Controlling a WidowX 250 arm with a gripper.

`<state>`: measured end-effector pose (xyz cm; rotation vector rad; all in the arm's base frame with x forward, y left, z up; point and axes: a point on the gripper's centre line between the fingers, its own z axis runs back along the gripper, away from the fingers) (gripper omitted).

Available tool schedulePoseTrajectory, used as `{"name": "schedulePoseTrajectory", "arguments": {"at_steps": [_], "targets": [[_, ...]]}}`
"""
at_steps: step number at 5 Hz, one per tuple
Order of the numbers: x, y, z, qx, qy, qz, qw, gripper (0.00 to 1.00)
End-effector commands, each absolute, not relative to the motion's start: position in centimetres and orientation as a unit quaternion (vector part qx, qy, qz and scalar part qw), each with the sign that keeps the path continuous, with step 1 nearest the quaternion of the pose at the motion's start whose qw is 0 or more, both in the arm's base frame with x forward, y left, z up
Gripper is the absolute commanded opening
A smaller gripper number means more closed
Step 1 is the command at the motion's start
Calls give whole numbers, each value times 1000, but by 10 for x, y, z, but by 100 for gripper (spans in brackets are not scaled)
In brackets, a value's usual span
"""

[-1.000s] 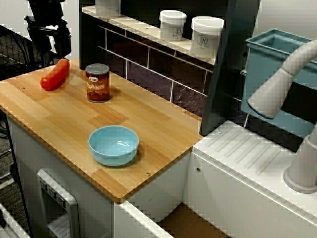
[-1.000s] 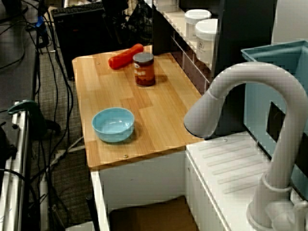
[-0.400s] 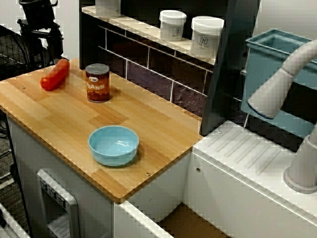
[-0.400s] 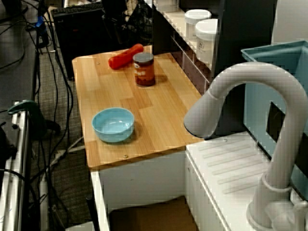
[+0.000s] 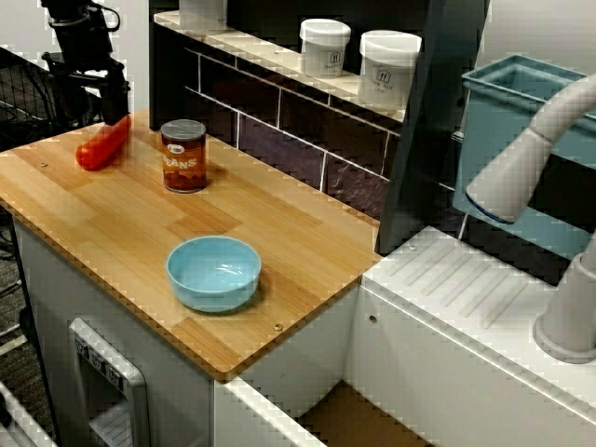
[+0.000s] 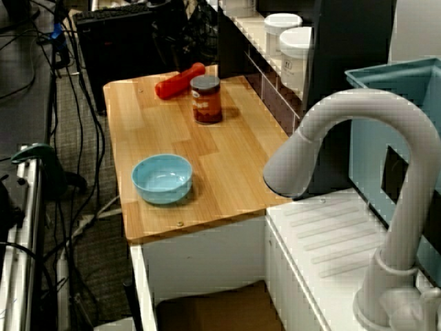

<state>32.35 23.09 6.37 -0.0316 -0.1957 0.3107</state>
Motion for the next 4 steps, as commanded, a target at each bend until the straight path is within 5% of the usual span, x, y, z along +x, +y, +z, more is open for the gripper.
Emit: {"name": "schedulePoseTrajectory", "arguments": {"at_steps": [1, 4], "targets": [[325, 222, 69, -3, -107, 155, 982, 100], [321, 221, 45, 21, -88, 144, 985, 100]]}}
